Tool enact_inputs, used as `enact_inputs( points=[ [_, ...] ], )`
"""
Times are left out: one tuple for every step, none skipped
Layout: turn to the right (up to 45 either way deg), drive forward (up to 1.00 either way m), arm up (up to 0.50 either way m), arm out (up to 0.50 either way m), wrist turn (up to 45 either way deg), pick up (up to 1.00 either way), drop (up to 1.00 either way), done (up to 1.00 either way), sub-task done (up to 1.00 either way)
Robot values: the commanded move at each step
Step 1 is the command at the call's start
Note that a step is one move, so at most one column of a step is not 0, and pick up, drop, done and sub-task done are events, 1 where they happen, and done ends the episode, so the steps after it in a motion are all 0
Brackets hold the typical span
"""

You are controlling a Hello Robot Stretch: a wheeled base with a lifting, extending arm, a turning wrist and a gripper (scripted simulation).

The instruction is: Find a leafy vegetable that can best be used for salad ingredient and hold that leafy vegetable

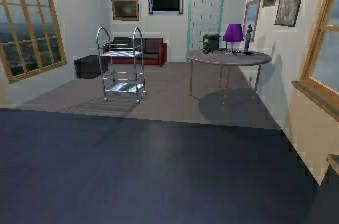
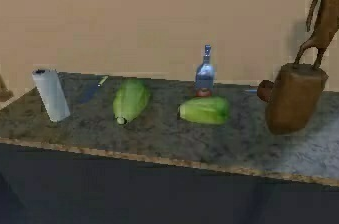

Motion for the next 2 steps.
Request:
enact_inputs(
  points=[
    [0.0,0.50,0.00,0.00,0.0,0.00,0.00,0.00,0.00],
    [21.0,0.00,0.00,0.00,0.0,0.00,0.00,0.00,0.00]
  ],
)
